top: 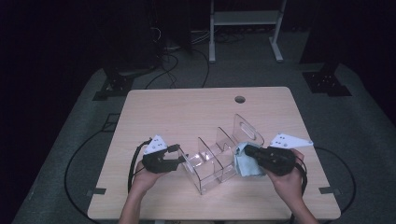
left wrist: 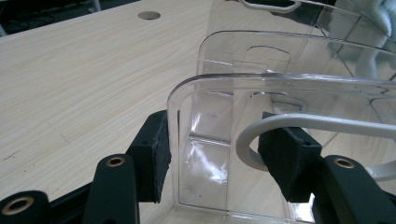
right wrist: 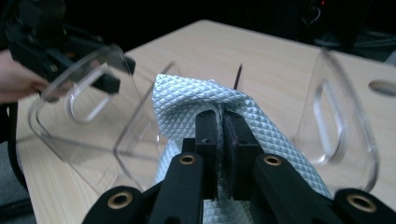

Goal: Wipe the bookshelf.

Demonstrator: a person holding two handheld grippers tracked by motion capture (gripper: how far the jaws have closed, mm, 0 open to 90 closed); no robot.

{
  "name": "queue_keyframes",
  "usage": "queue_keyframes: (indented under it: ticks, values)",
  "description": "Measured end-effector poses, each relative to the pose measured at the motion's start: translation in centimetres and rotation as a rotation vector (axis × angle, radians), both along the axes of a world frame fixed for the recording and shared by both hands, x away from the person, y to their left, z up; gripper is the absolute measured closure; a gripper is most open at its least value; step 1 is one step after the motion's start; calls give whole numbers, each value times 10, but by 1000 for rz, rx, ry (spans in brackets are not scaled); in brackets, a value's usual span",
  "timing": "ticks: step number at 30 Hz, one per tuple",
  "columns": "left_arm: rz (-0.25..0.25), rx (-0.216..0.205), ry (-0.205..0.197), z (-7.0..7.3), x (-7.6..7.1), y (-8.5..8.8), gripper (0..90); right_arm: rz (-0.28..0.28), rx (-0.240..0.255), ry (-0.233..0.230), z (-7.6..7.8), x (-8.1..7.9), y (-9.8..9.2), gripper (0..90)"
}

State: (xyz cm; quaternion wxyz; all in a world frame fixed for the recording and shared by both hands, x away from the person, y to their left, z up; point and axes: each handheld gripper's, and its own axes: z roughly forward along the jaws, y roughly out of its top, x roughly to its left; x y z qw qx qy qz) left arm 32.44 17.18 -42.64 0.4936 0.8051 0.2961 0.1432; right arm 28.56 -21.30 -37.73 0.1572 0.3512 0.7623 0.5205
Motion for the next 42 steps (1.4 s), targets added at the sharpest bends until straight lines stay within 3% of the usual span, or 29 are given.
queue_keyframes:
  ticks: [4,11,18,27,42]
  values:
    - [9,6,-8,0,-1,-1,449,-16,-14,-23,14,12,8,849]
    - [10,10,-12,0,-1,-1,451,-30,-51,9,0,30,18,848]
    - [11,10,-13,0,-1,-1,452,-20,-79,25,-11,20,16,848]
    - [8,11,-19,0,-1,-1,454,-32,-69,45,-12,39,25,848]
    - [5,15,-20,0,-1,-1,454,-41,-77,50,-11,42,28,847]
